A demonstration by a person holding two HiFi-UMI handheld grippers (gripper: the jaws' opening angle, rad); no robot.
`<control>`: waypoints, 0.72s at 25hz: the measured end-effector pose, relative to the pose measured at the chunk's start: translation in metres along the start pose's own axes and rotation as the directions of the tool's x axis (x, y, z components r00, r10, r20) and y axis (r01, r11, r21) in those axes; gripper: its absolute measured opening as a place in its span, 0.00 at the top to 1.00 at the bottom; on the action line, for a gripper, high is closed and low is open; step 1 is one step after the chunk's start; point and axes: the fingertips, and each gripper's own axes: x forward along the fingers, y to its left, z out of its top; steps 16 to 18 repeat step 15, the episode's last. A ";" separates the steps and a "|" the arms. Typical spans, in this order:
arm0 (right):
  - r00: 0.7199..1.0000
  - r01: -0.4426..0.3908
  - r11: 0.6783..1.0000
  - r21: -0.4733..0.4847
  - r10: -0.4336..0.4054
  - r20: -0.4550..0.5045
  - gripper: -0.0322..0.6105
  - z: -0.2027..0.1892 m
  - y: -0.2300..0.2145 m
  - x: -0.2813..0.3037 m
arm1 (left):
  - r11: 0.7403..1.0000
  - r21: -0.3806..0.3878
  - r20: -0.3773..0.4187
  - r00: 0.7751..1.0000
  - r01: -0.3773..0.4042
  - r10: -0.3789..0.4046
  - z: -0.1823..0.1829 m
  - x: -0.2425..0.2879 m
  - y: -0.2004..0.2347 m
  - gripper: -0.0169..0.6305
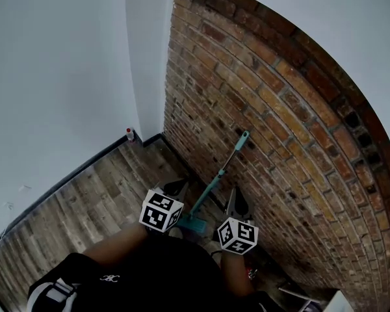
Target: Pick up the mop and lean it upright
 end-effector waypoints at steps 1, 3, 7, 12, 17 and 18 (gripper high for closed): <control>1.000 0.002 1.000 0.000 -0.002 0.001 0.93 0.000 0.001 -0.002 | 1.000 0.002 -0.002 1.000 0.003 -0.003 -0.002 -0.002 -0.001 0.99; 1.000 0.004 1.000 -0.003 -0.004 0.001 0.93 -0.001 0.003 -0.006 | 1.000 0.004 0.000 1.000 0.006 -0.006 -0.004 -0.006 -0.002 0.99; 1.000 0.007 1.000 -0.006 -0.007 0.001 0.93 -0.004 0.010 -0.012 | 1.000 0.008 0.005 1.000 0.007 -0.007 -0.005 -0.013 -0.001 0.99; 1.000 0.004 1.000 -0.001 -0.004 -0.009 0.93 -0.009 0.020 -0.017 | 1.000 0.019 0.002 1.000 0.016 -0.016 -0.008 -0.021 0.000 0.99; 1.000 0.004 1.000 0.001 -0.004 -0.014 0.93 -0.012 0.025 -0.020 | 0.999 0.025 0.005 1.000 0.021 -0.021 -0.009 -0.026 0.000 0.99; 1.000 0.004 1.000 0.001 -0.004 -0.014 0.93 -0.012 0.025 -0.020 | 0.999 0.025 0.005 1.000 0.021 -0.021 -0.009 -0.026 0.000 0.99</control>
